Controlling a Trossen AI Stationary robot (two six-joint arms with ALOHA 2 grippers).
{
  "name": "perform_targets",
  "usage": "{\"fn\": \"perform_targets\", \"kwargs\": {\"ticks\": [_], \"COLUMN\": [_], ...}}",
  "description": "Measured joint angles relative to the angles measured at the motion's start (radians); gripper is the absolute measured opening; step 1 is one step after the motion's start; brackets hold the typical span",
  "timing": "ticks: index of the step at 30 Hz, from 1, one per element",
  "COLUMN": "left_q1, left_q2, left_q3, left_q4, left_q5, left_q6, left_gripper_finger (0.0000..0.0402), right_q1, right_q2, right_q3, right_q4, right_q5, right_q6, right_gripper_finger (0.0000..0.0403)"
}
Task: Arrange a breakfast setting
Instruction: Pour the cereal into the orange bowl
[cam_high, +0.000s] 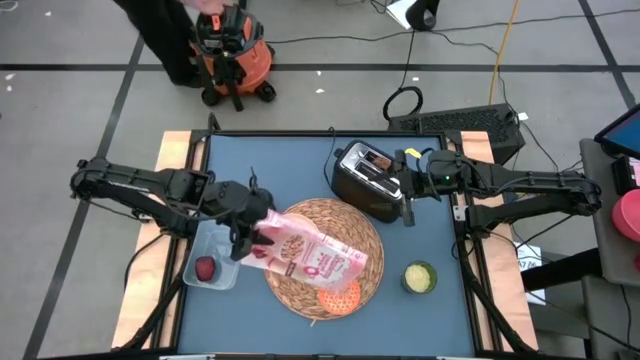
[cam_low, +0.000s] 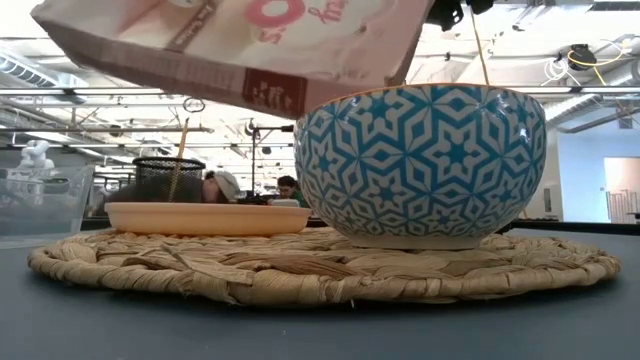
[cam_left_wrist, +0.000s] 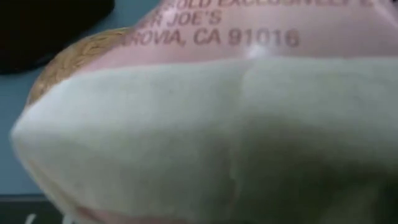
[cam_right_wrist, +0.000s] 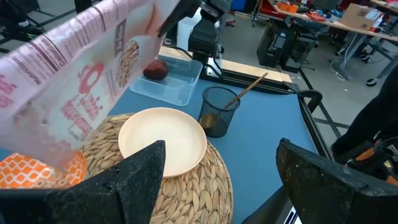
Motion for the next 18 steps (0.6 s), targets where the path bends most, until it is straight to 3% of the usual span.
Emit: {"fn": "perform_targets", "kwargs": {"ticks": [18], "left_q1": [-0.023], "left_q2": [-0.029], "left_q3": [-0.001], "left_q4": [0.004], "left_q5": [-0.036], "left_q6": [-0.028], "left_gripper_finger": [0.0163], "right_q1": [0.000], "right_q2": [0.000], "right_q3": [0.000], "right_q4": [0.002], "right_q5": [0.000], "right_q6": [-0.003], "right_gripper_finger": [0.0293]}}
